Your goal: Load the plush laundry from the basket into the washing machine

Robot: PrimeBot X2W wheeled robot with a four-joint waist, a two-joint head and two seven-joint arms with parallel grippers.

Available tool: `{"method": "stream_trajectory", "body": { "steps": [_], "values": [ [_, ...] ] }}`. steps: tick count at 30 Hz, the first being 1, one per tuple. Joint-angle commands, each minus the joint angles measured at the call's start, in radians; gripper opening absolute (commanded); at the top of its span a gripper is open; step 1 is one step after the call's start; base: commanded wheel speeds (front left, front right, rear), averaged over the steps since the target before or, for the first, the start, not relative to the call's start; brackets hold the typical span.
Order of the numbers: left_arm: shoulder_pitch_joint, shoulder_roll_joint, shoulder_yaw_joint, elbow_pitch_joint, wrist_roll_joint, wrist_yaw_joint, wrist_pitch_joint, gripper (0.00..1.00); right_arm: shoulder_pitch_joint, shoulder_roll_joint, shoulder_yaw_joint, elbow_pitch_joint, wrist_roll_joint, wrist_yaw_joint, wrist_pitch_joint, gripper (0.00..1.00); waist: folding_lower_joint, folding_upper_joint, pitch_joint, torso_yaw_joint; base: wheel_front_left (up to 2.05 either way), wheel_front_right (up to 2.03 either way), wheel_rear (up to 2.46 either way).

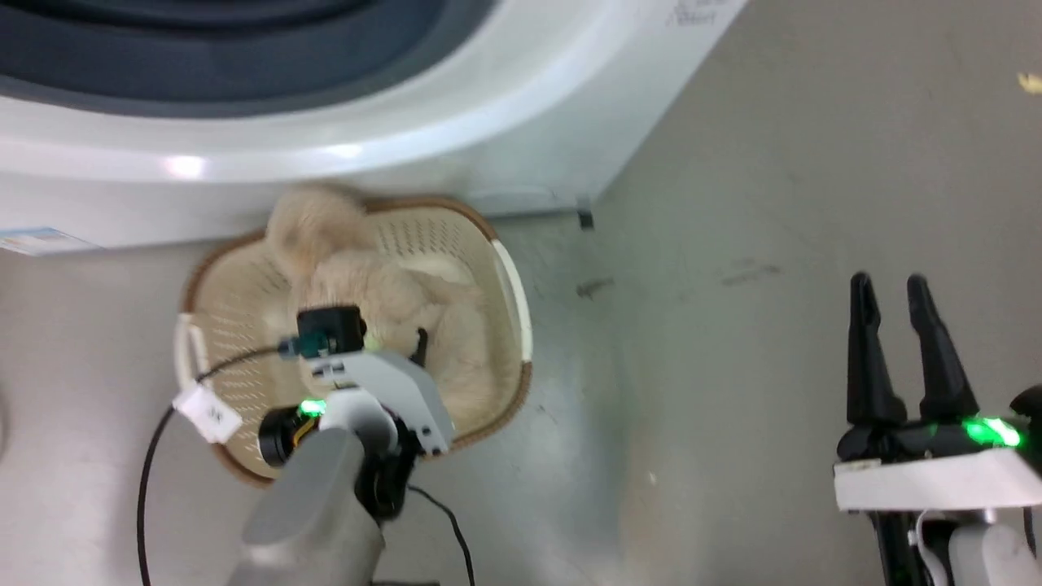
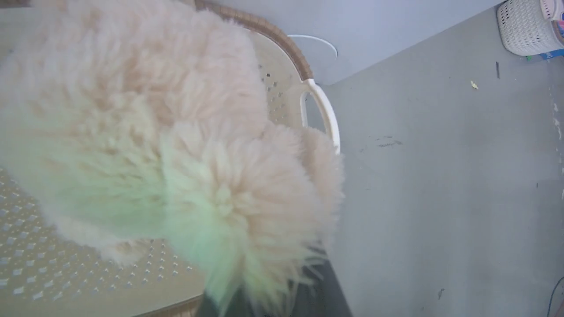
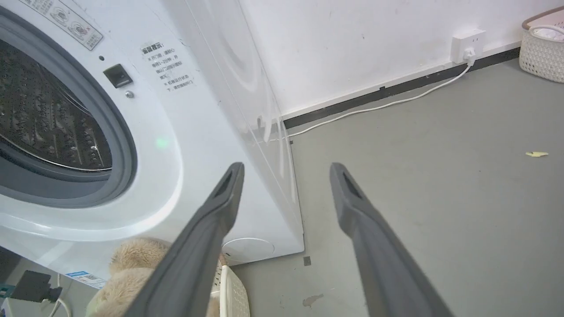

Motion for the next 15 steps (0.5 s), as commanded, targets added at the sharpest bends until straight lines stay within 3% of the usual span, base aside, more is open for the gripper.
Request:
{"method": "stream_trajectory", "body": {
  "steps": [1,7,15],
  "values": [
    [0.029,-0.006,-0.011,-0.024,-0.001,-0.014,-0.034,0.0,0.024,-0.001,0.0,0.005,-0.013,0.001,-0.008,1.0,0.0,-0.0001,-0.091,0.059,0.0,0.0,0.0],
    [0.107,-0.011,-0.045,-0.121,0.021,-0.026,-0.157,0.0,0.086,-0.001,-0.015,0.026,-0.05,0.001,-0.008,1.0,0.0,-0.0001,-0.22,0.114,0.0,0.0,0.0],
    [0.177,0.014,-0.065,-0.255,0.088,0.018,-0.244,0.0,0.148,-0.001,-0.015,0.041,-0.064,0.001,-0.008,1.0,0.0,-0.0001,-0.331,0.145,0.0,0.0,0.0]
  ]
}}
